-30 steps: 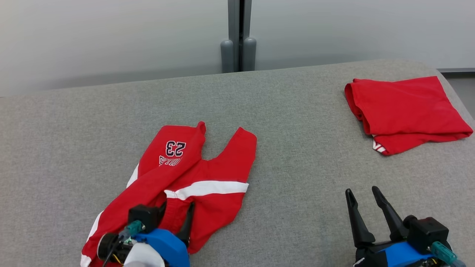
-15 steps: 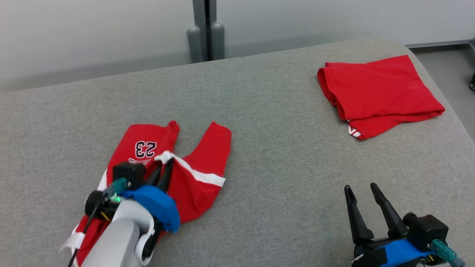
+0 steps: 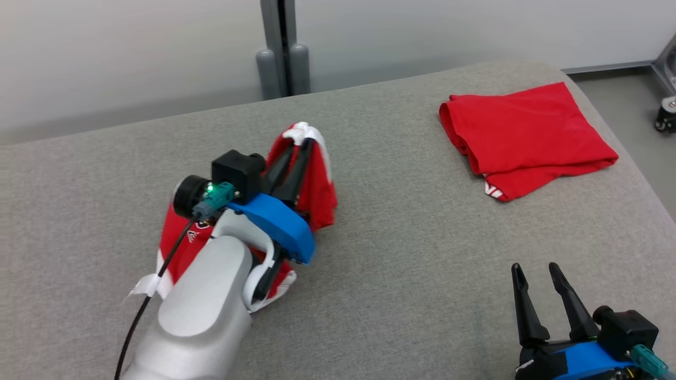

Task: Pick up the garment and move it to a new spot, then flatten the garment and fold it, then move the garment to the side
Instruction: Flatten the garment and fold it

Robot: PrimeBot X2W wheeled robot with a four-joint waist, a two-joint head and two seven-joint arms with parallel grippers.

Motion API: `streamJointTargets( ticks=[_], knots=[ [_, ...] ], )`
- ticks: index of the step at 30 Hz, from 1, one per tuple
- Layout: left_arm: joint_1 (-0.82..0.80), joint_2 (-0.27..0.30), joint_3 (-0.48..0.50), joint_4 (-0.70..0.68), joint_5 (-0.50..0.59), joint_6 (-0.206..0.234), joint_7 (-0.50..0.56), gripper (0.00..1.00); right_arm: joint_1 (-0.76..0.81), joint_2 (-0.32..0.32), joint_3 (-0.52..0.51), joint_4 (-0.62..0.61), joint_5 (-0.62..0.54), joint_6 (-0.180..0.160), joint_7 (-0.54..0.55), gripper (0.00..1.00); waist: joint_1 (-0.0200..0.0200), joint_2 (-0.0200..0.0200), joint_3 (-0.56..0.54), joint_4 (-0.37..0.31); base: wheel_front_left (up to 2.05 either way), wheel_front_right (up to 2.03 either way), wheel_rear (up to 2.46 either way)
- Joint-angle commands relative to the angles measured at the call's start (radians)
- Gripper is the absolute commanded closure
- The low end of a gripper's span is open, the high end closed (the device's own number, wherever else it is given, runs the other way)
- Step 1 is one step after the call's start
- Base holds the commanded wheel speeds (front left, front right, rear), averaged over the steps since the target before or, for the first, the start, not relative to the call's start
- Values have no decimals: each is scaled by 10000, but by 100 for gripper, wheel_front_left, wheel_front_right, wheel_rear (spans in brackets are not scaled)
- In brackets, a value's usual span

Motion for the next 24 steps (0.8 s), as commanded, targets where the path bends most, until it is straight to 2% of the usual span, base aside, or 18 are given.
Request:
streamJointTargets(
  ticks=[1,7,10,13,19,24],
  knots=[
    [-11,22,-70,-57,-34,-25,-64,100,62,2,6,19,-14,5,-62,0,0,1,-4,102,0,0,0],
    [1247,79,-680,-648,-369,-25,-283,100,280,-1,-90,14,-64,6,-9,0,0,1,-270,881,0,0,0],
    [2219,290,-930,-1078,-483,1,-255,100,352,-4,-174,-11,-129,6,65,0,0,1,-441,1398,0,0,0],
    [3359,660,-969,-1676,-605,195,-222,100,455,-3,-185,-25,-163,5,109,0,0,1,-590,1883,0,0,0],
    [5130,1759,-671,-3042,-755,769,-127,100,496,-4,-289,-13,-240,5,225,0,0,1,-787,2780,0,0,0],
    [6103,2590,-306,-3661,-840,1159,-200,100,572,-6,-235,44,-262,5,326,0,0,1,-886,3193,0,0,0]
  ],
)
